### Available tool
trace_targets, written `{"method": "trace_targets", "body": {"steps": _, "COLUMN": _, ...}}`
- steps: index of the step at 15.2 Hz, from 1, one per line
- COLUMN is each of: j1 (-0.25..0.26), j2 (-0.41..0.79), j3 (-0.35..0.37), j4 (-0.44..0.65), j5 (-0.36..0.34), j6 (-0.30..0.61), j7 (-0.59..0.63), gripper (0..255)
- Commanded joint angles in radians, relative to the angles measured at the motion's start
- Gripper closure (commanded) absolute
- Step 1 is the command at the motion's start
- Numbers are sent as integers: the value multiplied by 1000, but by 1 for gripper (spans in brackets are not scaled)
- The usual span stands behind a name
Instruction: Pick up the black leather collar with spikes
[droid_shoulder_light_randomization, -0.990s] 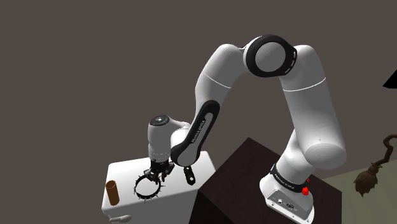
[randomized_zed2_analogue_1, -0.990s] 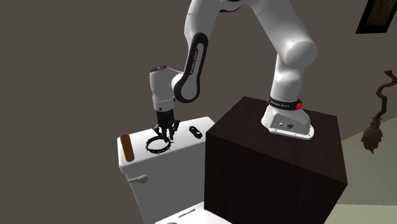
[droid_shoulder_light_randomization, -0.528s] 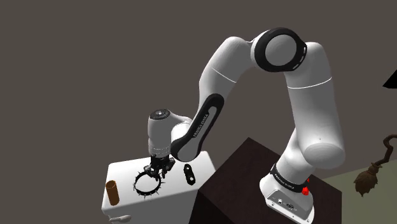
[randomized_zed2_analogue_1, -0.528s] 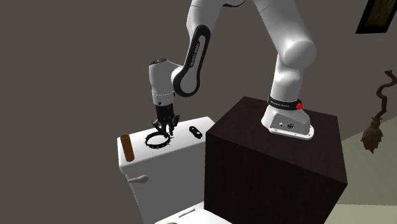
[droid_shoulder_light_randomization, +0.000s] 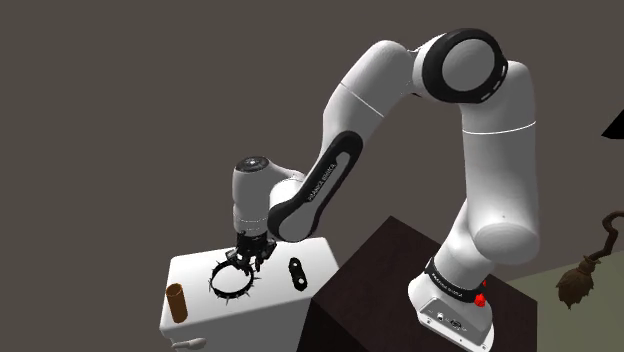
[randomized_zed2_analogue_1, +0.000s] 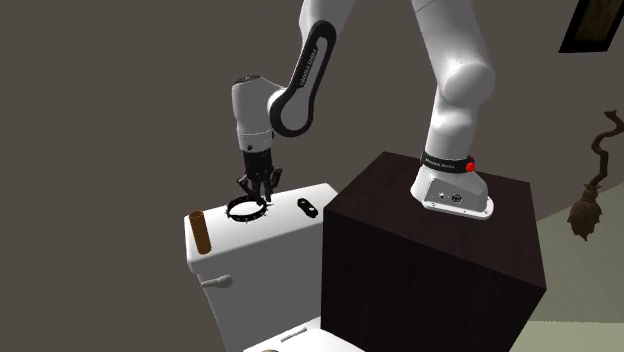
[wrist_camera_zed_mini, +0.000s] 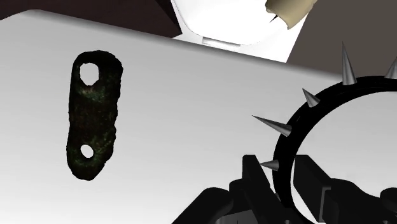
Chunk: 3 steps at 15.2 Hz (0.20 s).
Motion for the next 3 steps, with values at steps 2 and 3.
{"method": "trace_targets", "body": {"steps": 2, "j1": -13, "j2": -27, "j3": 16, "j4": -6, "j5": 18, "j6": -21, "j7": -12, "gripper": 255}}
{"method": "trace_targets", "body": {"steps": 3, "j1": -13, "j2": -27, "j3": 16, "j4": -5, "j5": 18, "j6": -21, "j7": -12, "gripper": 255}}
